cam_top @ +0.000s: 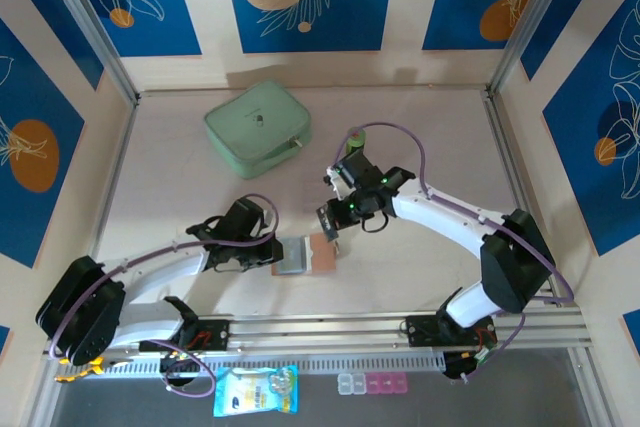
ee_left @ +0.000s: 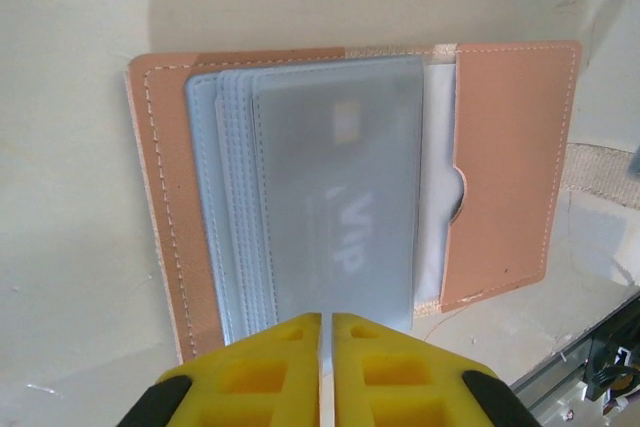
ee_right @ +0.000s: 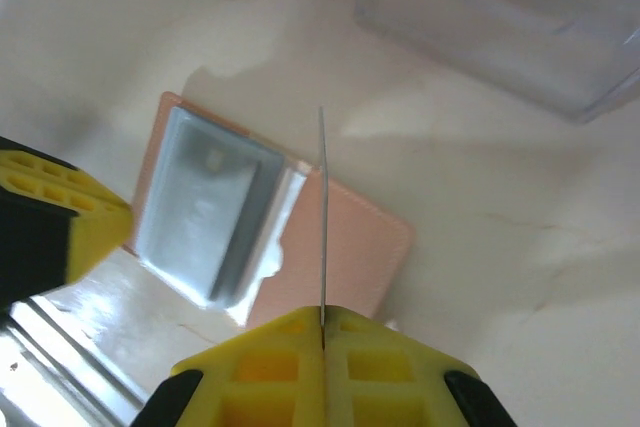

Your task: Take the credit cards out of the card holder

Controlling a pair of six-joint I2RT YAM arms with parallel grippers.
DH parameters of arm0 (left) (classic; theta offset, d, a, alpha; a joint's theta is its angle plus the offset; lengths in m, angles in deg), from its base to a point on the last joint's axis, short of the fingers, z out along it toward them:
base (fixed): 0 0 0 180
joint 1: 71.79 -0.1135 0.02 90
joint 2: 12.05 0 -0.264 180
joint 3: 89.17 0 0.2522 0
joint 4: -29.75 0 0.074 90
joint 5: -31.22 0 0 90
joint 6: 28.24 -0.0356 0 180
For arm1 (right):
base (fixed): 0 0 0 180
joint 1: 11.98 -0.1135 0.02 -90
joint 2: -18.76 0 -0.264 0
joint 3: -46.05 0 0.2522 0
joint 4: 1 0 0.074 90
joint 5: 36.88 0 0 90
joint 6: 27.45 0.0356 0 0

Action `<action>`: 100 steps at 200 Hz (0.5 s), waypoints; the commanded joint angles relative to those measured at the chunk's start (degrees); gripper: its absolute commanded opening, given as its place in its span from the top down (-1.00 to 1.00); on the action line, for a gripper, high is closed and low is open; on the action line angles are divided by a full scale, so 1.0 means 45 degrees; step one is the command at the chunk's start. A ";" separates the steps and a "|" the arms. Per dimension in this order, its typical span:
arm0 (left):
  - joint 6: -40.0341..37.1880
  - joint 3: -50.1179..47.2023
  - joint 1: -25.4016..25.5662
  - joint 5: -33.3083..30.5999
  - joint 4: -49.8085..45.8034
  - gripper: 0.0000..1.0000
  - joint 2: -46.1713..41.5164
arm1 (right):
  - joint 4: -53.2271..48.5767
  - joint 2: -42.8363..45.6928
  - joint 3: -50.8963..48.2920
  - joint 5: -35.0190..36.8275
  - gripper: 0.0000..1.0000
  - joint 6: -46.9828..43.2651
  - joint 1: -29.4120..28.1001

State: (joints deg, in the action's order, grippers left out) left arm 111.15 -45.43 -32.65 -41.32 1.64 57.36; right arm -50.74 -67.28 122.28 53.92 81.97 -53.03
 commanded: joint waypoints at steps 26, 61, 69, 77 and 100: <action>-0.0213 0.0312 -0.0018 -0.0202 -0.0365 0.76 -0.0099 | -0.1628 -0.0197 0.1801 -0.0370 1.00 -0.5598 0.0856; -0.0360 0.0409 -0.0044 -0.0332 -0.0670 0.74 -0.0238 | -0.2893 -0.1052 0.3316 0.0554 1.00 -0.9477 0.0564; -0.0376 0.0432 -0.0045 -0.0364 -0.0726 0.74 -0.0267 | -0.3309 -0.1341 0.3709 0.0725 1.00 -1.0213 0.0541; -0.0406 0.0448 -0.0081 -0.0366 -0.0754 0.74 -0.0287 | -0.3654 -0.1651 0.4124 0.0859 1.00 -1.0775 0.0545; -0.0406 0.0399 -0.0109 -0.0382 -0.0776 0.74 -0.0308 | -0.4606 -0.2581 0.5217 0.0729 1.00 -1.2317 0.0666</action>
State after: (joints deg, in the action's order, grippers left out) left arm 110.66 -44.95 -32.78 -42.13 0.04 56.98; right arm -64.01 -75.41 141.45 56.52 39.31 -50.26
